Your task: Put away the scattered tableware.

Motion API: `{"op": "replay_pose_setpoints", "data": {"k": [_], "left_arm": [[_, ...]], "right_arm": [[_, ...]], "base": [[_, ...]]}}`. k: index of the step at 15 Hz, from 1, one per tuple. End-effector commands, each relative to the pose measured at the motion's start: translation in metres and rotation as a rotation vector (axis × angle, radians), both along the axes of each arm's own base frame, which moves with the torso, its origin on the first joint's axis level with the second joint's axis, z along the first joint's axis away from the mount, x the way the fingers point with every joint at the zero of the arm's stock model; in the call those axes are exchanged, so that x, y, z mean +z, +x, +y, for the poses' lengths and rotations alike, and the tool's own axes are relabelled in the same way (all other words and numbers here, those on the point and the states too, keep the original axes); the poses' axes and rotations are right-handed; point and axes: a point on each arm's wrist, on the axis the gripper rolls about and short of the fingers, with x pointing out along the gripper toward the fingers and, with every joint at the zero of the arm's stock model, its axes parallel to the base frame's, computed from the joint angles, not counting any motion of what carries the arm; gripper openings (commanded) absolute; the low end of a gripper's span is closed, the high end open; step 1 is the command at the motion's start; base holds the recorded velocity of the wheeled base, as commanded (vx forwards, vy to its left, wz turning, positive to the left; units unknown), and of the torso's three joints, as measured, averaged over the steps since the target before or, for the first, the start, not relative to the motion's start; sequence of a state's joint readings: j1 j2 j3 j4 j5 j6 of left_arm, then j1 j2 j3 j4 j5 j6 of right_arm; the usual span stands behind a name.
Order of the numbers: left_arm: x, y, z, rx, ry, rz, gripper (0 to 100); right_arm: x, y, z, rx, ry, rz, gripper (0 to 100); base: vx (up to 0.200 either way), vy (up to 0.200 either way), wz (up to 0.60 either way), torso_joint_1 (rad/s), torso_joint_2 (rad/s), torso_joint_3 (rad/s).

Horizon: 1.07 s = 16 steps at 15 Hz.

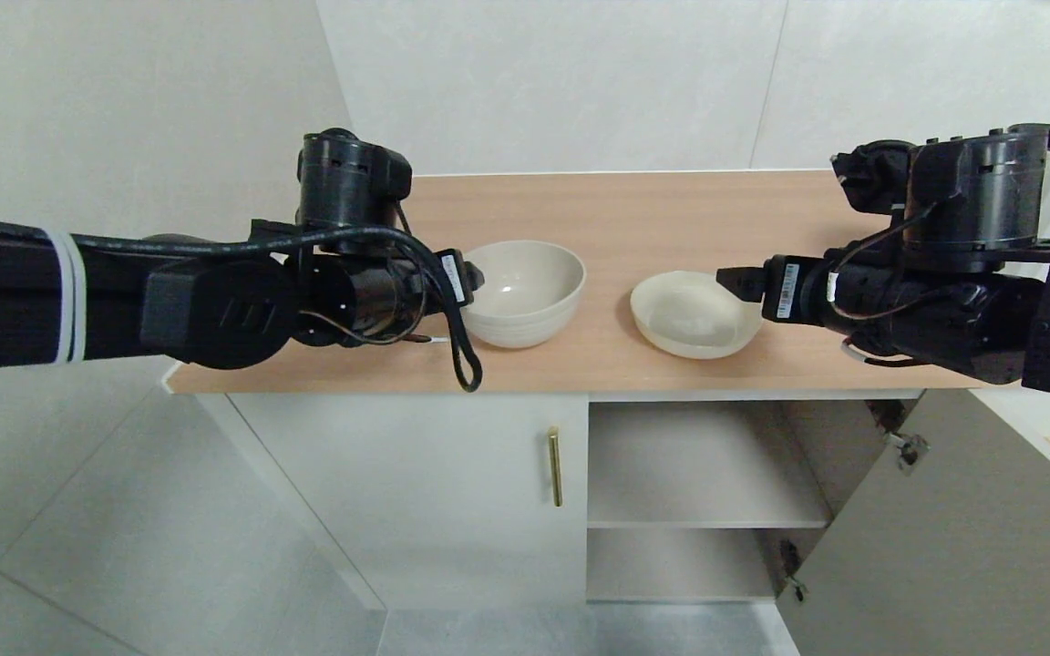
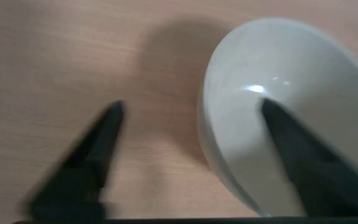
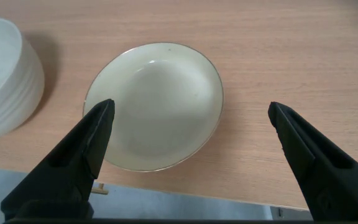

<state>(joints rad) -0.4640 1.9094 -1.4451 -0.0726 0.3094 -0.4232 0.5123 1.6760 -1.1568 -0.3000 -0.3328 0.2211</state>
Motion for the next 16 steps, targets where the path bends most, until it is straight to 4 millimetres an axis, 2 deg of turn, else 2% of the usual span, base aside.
{"op": "replay_pose_setpoints", "data": {"k": [1, 4, 7, 13, 16], "left_arm": [[-0.007, 0.004, -0.002, 0.001, 0.007, 0.013, 0], [0.002, 0.000, -0.001, 0.000, -0.008, -0.014, 0], [0.023, -0.021, 0.006, -0.004, -0.046, -0.068, 0], [0.041, -0.067, 0.021, -0.108, -0.102, -0.081, 0], [0.048, -0.077, 0.026, -0.147, -0.122, -0.094, 0]], "right_arm": [[0.001, 0.000, -0.001, -0.002, 0.001, -0.003, 100], [0.002, 0.002, -0.003, -0.012, 0.003, -0.005, 100], [0.000, 0.007, -0.003, -0.020, 0.001, 0.000, 100], [-0.027, 0.039, 0.007, -0.142, -0.055, 0.049, 100], [-0.035, 0.046, 0.008, -0.157, -0.070, 0.066, 100]], "base": [[0.000, 0.000, 0.00, 0.000, 0.00, 0.000], [0.000, 0.000, 0.00, 0.000, 0.00, 0.000], [0.000, 0.000, 0.00, 0.000, 0.00, 0.000], [0.000, 0.000, 0.00, 0.000, 0.00, 0.000], [0.000, 0.000, 0.00, 0.000, 0.00, 0.000]]}}
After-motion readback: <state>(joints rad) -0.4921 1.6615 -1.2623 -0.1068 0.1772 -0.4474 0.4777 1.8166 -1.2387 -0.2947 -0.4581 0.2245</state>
